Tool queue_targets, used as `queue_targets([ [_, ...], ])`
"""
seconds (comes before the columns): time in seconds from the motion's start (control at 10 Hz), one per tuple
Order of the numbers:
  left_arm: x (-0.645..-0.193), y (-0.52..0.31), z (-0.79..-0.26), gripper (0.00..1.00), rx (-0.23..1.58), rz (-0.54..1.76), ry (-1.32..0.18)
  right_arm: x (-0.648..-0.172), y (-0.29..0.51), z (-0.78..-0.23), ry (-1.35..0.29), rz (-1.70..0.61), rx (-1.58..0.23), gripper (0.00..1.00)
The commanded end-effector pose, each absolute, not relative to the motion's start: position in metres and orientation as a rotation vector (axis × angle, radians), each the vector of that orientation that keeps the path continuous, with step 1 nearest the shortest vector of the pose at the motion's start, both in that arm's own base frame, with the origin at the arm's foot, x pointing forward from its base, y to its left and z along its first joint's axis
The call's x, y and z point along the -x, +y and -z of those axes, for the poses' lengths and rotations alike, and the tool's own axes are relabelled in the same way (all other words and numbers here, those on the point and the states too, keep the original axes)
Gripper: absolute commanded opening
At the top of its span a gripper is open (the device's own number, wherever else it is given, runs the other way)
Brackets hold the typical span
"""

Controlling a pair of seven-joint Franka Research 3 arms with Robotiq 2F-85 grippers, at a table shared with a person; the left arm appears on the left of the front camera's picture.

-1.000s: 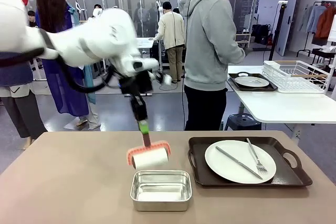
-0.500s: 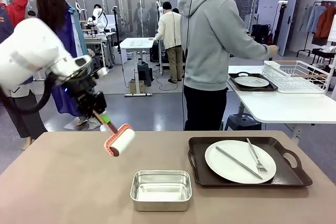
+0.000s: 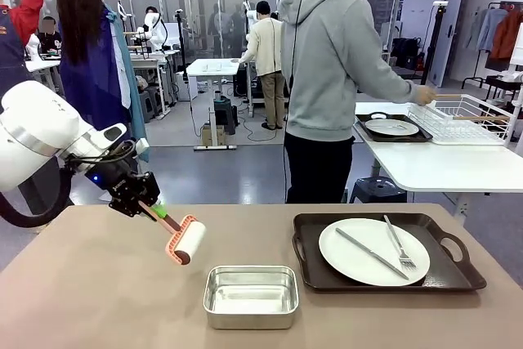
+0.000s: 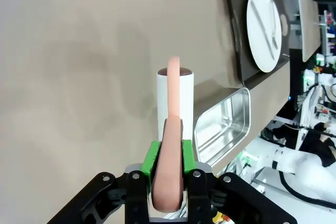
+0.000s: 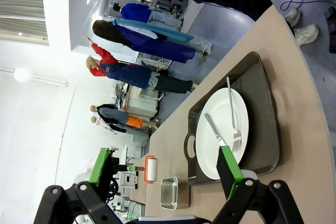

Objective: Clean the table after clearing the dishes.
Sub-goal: When the left (or right) Handle tray is removed, use the left hand (or right hand) to clean the left (or right) side of the table with the Lint Roller.

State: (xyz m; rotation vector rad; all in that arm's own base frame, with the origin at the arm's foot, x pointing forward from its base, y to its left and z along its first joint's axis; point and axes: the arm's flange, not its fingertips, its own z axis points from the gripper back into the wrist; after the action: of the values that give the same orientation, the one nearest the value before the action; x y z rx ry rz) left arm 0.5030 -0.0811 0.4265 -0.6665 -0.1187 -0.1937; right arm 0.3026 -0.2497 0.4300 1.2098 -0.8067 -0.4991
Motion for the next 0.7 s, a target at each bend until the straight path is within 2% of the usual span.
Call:
queue_targets([
  [0.0, -0.508, -0.079, -0.44, 0.17, 0.647, 0.212, -0.122, -0.302, -0.248, -0.433, -0.808, 0.49, -1.211, 1.0],
  [0.3, -0.508, -0.079, -0.44, 0.17, 0.647, 0.212, -0.122, -0.302, -0.248, -0.433, -0.808, 0.49, -1.211, 1.0],
  [0.4, -0.508, -0.081, -0.436, 0.22, 0.652, 0.21, -0.136, -0.302, -0.248, -0.433, -0.808, 0.49, -1.211, 1.0],
  [0.6, -0.52, -0.077, -0.402, 0.22, 0.674, 0.182, -0.13, -0.302, -0.248, -0.433, -0.808, 0.49, -1.211, 1.0],
])
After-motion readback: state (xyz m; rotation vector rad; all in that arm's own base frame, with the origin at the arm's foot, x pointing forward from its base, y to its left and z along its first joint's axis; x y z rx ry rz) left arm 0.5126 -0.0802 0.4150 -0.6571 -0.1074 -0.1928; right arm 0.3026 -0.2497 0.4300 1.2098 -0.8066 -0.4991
